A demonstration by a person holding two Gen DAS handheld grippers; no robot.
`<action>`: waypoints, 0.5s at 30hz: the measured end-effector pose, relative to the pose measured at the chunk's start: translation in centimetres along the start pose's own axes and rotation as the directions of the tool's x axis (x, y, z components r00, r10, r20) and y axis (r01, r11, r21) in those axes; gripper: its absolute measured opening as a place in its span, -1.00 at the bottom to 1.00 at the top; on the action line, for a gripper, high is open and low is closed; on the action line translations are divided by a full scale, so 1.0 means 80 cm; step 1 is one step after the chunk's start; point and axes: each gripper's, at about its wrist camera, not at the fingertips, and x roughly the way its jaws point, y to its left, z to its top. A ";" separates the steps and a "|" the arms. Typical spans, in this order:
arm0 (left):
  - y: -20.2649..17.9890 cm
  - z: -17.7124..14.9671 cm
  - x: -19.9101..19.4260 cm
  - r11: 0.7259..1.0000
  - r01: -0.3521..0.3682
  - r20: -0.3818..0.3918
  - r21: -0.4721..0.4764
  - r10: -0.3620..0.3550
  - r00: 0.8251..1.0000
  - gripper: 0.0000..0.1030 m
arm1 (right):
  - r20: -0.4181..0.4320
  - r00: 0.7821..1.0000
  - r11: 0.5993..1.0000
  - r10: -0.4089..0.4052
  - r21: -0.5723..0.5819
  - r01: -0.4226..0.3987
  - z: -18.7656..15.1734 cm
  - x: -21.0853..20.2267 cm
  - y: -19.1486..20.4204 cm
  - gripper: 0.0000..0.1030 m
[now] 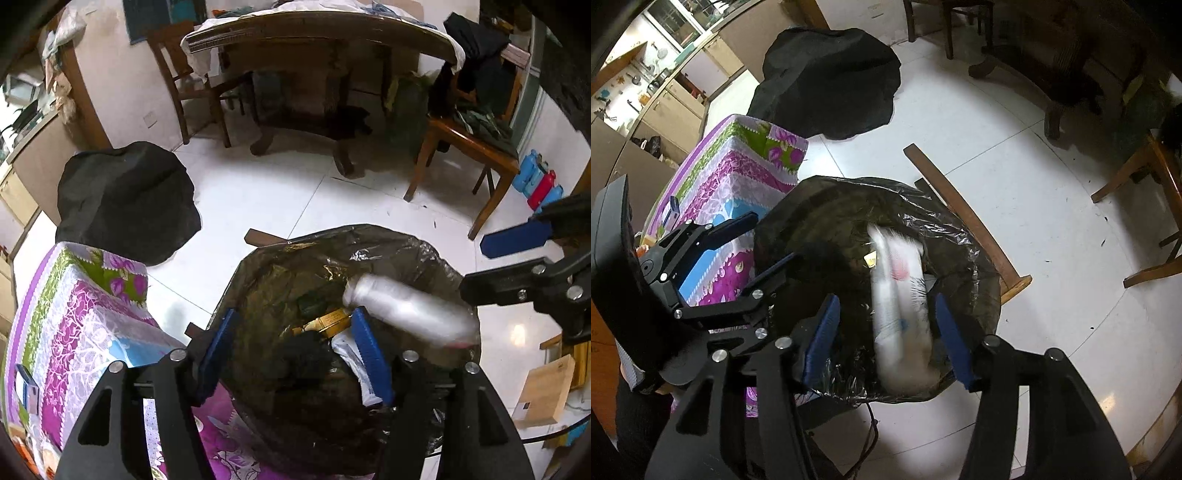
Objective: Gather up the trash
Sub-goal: 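Carry the box and cloth over the trash bag and open both grippers, then move both open grippers back over the table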
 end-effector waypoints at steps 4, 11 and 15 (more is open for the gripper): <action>0.000 -0.001 -0.003 1.000 -0.007 0.011 0.004 0.007 1.000 0.27 | 0.007 1.000 1.000 -0.012 -0.005 0.012 -0.002 0.000 0.000 0.02; 0.000 -0.008 -0.007 1.000 -0.013 0.012 -0.011 0.013 1.000 0.27 | 0.012 0.999 1.000 -0.029 -0.002 0.029 -0.006 0.000 0.005 0.02; -0.002 -0.010 -0.014 1.000 -0.026 0.025 -0.011 0.026 0.999 0.27 | 0.018 0.999 0.999 -0.039 -0.013 0.039 -0.009 -0.003 0.013 0.02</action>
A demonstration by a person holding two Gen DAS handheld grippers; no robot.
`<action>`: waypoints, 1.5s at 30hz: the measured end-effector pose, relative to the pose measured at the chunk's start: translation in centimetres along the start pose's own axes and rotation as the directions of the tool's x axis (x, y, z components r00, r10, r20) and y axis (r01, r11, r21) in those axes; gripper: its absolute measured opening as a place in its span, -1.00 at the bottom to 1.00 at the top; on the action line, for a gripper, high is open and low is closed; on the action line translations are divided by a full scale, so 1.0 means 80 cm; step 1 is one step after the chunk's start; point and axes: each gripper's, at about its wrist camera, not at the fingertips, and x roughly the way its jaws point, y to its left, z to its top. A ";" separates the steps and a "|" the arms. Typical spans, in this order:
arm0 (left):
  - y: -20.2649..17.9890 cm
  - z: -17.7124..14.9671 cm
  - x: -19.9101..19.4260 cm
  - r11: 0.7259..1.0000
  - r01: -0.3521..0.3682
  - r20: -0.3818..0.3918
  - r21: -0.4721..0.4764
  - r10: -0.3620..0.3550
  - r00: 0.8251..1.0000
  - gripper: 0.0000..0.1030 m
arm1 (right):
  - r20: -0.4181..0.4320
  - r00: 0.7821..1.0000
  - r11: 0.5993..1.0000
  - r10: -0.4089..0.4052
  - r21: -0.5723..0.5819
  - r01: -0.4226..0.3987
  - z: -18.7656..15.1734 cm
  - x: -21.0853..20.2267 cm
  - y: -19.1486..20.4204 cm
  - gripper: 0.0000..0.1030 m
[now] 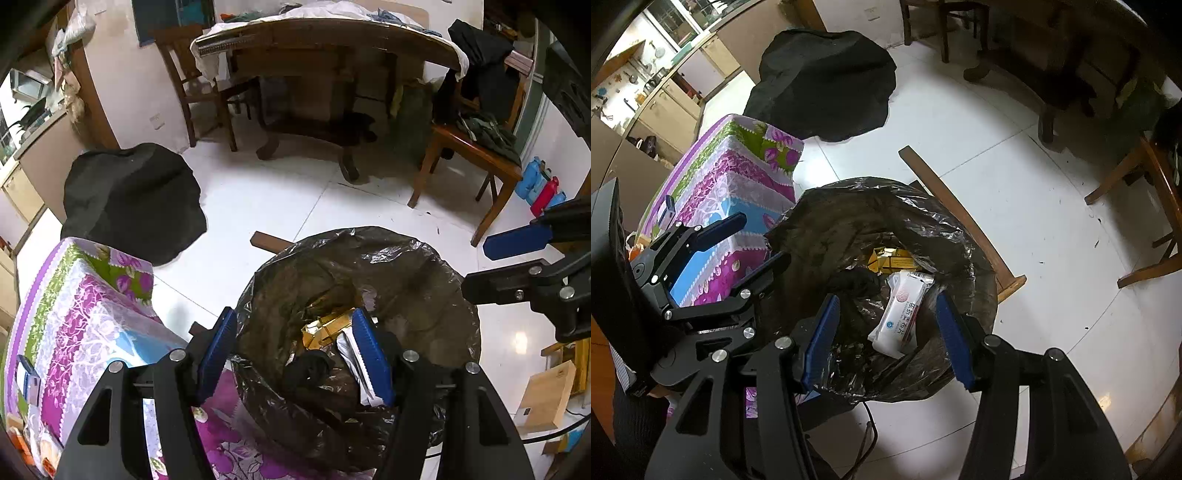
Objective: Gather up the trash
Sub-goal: 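Move both open grippers back over the table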
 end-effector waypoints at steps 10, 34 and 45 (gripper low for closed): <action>0.004 -0.023 -0.023 0.998 -0.047 0.047 -0.033 0.049 0.998 0.27 | 0.071 0.997 1.000 -0.026 0.017 0.024 -0.010 0.001 0.010 0.02; 0.110 -0.147 -0.143 0.890 -0.277 0.171 -0.363 0.356 0.919 0.27 | 0.530 0.848 0.993 -0.029 -0.083 0.086 -0.068 -0.004 0.124 0.02; 0.198 -0.258 -0.225 0.738 -0.401 0.116 -0.543 0.539 0.834 0.27 | 0.638 0.769 0.960 0.043 -0.239 0.145 -0.100 0.016 0.236 0.02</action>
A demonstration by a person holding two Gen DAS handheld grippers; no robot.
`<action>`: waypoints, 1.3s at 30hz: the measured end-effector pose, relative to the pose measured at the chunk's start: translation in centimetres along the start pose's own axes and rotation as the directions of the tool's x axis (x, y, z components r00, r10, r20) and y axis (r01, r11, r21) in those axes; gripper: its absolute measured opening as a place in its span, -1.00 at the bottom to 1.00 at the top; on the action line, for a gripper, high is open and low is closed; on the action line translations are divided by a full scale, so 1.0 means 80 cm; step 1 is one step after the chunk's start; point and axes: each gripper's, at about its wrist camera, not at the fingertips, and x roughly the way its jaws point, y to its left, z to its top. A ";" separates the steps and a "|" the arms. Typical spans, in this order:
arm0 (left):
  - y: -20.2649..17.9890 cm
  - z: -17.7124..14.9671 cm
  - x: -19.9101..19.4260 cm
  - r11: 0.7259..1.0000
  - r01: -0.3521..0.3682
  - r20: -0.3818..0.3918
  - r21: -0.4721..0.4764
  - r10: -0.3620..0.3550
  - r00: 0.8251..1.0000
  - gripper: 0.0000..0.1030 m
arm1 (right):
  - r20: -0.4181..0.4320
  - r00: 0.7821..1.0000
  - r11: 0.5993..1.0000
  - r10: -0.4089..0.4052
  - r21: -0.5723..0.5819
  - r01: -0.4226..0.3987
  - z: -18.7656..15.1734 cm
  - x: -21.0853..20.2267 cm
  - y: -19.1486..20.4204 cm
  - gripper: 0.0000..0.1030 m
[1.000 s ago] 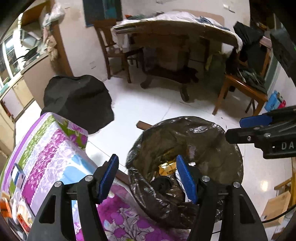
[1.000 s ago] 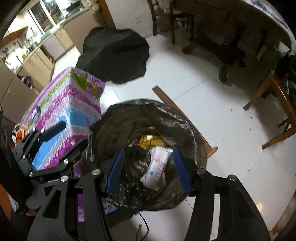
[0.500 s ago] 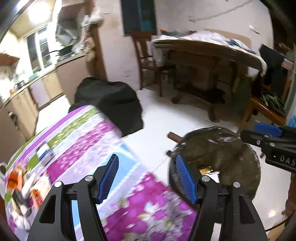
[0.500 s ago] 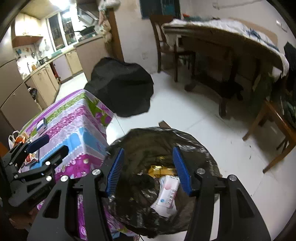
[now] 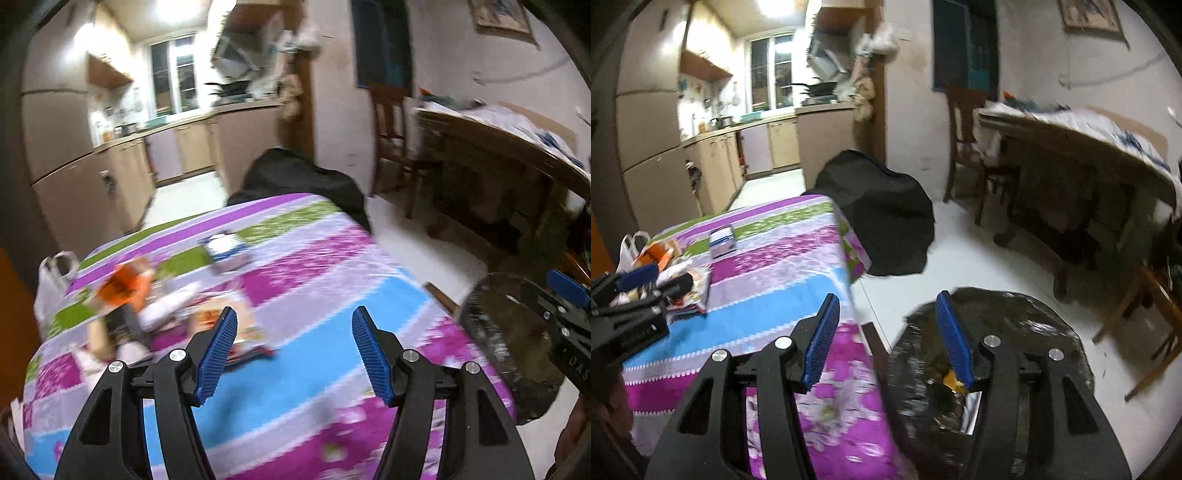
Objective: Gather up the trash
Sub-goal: 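Move both open grippers back over the table, then grasp the red-labelled snack bag with the right gripper while the left gripper grasps the white knotted towel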
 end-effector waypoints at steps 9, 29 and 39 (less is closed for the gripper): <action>0.140 -0.049 -0.031 0.973 -0.162 -0.034 -0.164 0.159 0.987 0.27 | -0.021 0.992 0.986 0.121 -0.115 -0.122 0.004 0.020 0.094 0.02; 0.268 -0.114 0.016 0.917 -0.092 -0.160 -0.388 0.032 0.987 0.56 | -0.283 0.851 0.874 0.442 -0.079 -0.480 0.026 0.103 0.239 0.37; 0.279 -0.107 0.044 0.901 -0.049 -0.164 -0.432 -0.025 0.986 0.52 | -0.401 0.811 0.868 0.427 -0.071 -0.492 0.021 0.152 0.271 0.41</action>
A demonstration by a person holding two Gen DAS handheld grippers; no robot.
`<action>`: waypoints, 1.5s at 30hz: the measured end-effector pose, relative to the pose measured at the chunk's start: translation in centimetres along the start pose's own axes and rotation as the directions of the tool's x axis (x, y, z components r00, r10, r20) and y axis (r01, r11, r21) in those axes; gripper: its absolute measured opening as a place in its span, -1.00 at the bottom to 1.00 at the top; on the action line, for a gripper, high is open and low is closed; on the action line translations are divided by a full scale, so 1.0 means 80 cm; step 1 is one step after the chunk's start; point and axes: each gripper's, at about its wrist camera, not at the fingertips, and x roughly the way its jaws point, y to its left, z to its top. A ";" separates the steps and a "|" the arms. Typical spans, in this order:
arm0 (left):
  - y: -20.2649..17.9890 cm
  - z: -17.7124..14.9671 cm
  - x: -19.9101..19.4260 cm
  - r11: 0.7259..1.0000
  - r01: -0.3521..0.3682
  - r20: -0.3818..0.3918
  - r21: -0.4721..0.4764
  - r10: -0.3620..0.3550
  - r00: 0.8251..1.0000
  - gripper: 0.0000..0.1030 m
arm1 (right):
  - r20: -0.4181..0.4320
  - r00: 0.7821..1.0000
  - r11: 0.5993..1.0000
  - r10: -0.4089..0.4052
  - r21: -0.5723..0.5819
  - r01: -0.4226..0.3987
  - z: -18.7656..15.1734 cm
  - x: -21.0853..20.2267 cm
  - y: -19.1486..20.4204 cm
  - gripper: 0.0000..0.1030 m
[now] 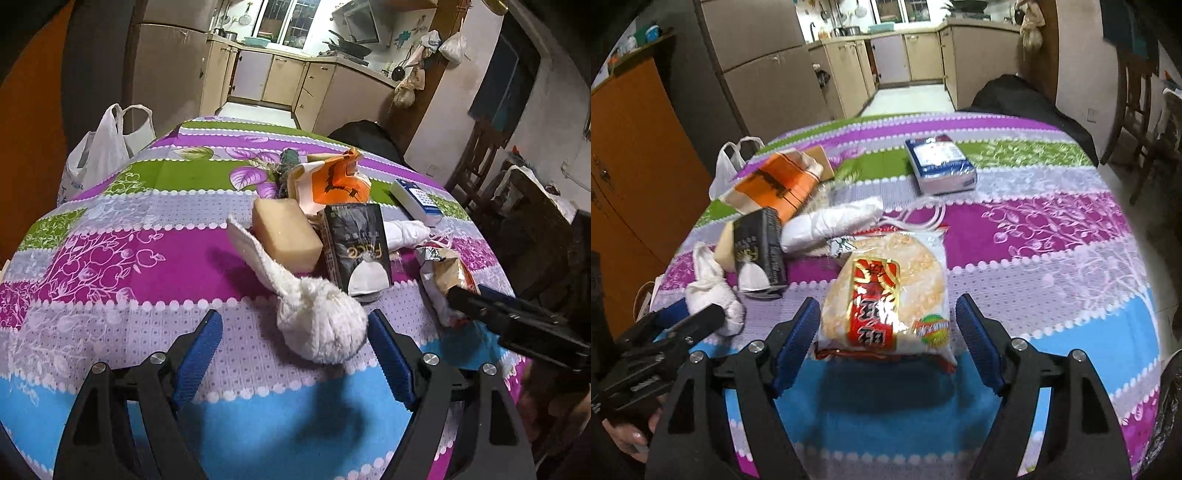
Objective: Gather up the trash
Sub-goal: 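Grasp the red-labelled snack bag with the right gripper while the left gripper grasps the white knotted towel, then carry the snack bag and towel over the black trash bag with both grippers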
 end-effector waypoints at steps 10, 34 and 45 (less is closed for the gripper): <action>-0.010 -0.003 0.003 0.998 0.065 -0.011 0.011 -0.065 0.998 -0.15 | -0.016 1.000 1.000 0.005 0.023 -0.005 -0.002 0.008 -0.001 0.00; -0.029 -0.027 -0.074 0.996 -0.061 0.032 0.072 0.058 0.998 -0.21 | 0.019 0.999 0.998 0.041 0.043 -0.042 -0.066 -0.068 -0.001 -0.23; -0.038 -0.039 -0.093 0.984 -0.135 0.065 0.116 0.129 0.990 -0.21 | 0.016 0.999 0.998 0.052 0.030 -0.052 -0.081 -0.086 0.013 -0.23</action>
